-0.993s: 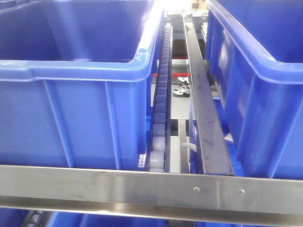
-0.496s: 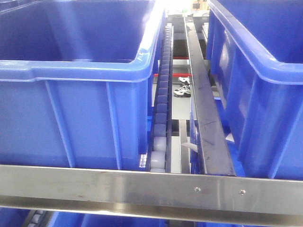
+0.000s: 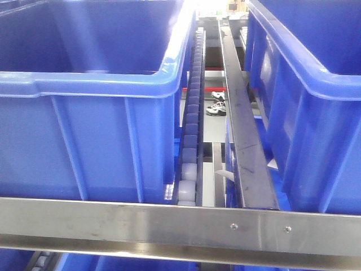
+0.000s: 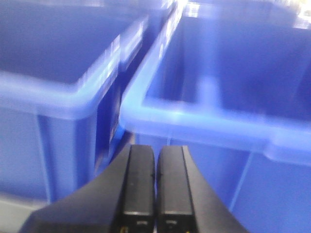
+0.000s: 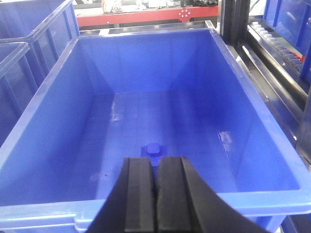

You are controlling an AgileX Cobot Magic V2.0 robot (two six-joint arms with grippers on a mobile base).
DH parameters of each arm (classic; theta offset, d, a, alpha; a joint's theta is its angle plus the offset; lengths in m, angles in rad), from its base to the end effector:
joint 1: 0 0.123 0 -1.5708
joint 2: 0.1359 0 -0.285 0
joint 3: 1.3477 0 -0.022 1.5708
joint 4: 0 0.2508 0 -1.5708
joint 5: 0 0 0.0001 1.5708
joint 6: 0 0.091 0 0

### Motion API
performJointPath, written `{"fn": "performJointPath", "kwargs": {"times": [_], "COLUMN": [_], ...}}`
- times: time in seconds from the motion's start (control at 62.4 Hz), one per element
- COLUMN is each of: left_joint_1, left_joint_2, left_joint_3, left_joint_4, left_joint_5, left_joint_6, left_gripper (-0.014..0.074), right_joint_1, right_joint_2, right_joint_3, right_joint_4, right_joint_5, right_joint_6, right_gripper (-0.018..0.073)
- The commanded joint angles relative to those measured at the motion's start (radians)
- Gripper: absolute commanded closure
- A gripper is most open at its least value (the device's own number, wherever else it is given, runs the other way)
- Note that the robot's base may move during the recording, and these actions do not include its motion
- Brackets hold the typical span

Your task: Pick and sort blue part to right shelf

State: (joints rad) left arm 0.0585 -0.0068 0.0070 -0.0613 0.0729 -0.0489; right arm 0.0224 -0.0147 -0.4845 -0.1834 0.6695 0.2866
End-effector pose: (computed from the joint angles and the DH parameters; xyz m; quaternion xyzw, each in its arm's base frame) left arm 0.0562 0.0029 0.2046 -0.0575 0.6997 -0.0199 0.7118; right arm 0.0042 -0.0102 0.3077 0.0823 0.7283 0.0144 0.6802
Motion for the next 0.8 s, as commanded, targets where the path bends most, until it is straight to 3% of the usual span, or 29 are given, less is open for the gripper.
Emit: {"fn": "performJointPath", "kwargs": {"times": [0.0, 0.32, 0.785], "left_joint_1": [-0.021, -0.129, -0.133], "left_joint_2": [-0.022, -0.022, -0.022], "left_joint_3": [0.024, 0.024, 0.024], "left_joint_4": [-0.011, -0.011, -0.011], "left_joint_5": [-0.107, -0.119, -0.119], "left_joint_6": [0.001, 0.001, 0.001], "left_gripper": [0.0471, 0.0471, 0.0471], "right_joint_1": [-0.004, -0.004, -0.004], "right_joint_2": [-0.009, -0.009, -0.009], "right_joint_3": [-0.023, -0.023, -0.023], "right_joint_4": [-0.012, -0.012, -0.012], "right_joint_5": [-0.092, -0.092, -0.092], "right_joint_6": [-0.003, -0.003, -0.003], "right_gripper": [0.0526, 0.0526, 0.0526]}}
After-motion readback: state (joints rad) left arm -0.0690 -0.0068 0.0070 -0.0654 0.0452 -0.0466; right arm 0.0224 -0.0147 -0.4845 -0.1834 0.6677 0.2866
